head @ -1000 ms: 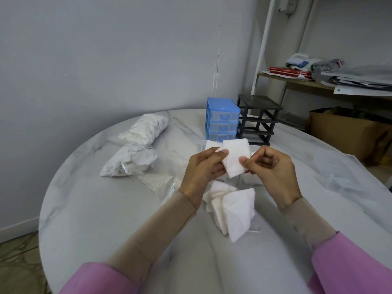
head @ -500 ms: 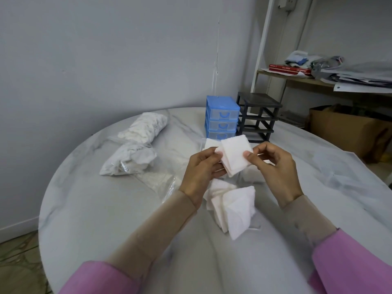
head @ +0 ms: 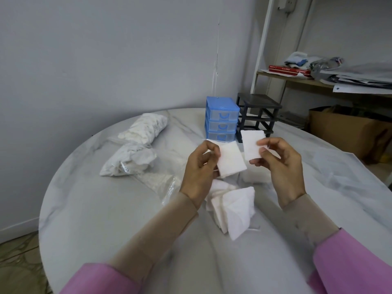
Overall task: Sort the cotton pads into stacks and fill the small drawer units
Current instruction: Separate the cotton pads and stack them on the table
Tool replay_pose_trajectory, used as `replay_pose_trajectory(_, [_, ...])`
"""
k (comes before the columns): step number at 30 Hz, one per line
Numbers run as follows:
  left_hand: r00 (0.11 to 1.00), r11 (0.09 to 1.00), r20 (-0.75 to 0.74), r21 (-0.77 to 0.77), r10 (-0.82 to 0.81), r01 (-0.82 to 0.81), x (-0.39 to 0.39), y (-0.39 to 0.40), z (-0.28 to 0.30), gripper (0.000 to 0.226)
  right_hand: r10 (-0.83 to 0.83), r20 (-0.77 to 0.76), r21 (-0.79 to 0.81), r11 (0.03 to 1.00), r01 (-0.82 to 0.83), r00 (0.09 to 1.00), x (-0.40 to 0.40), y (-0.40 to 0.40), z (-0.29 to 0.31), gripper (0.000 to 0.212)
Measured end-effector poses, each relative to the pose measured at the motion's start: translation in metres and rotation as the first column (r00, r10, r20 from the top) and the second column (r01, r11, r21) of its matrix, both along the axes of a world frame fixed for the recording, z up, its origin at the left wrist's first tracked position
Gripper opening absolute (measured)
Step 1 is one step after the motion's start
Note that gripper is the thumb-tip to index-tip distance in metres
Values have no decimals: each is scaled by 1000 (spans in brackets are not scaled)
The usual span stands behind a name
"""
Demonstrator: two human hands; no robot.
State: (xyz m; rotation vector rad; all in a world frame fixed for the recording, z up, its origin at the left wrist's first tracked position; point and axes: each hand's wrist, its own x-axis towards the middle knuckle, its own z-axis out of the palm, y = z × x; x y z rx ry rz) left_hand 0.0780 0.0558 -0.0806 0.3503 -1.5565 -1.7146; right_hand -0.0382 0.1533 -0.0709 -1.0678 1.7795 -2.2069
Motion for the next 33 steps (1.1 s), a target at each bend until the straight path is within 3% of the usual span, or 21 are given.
replay_pose_trajectory(3, [1000,1000,10,-14,1,-1,-2,0,0,30,-27,35,6,1000,27,999,-1,-1,-1,25])
replay_pose_trajectory(6, [998,997,-22,-29,65,-66,-2,1,-1,18,3,59,2,1000,-3,998,-1,-2,-2,29])
replay_pose_trajectory(11, [995,993,-15,-65,97,-98,-1,-2,-4,30,67,-4,-1,998,-67,998,2,-1,-1,19])
replay_pose_trajectory(22, [999,996,-10,83,32,-31,-2,0,-3,53,193,-38,-98,976,-196,980,9,-1,3,17])
replay_pose_trajectory(28, [997,996,13,37,76,-76,1,-1,-4,40,164,-41,-115,979,-168,986,6,2,5,15])
replay_pose_trajectory(33, [1000,1000,-3,18,21,-21,0,0,-3,37,247,-19,-69,966,-247,969,10,0,3,17])
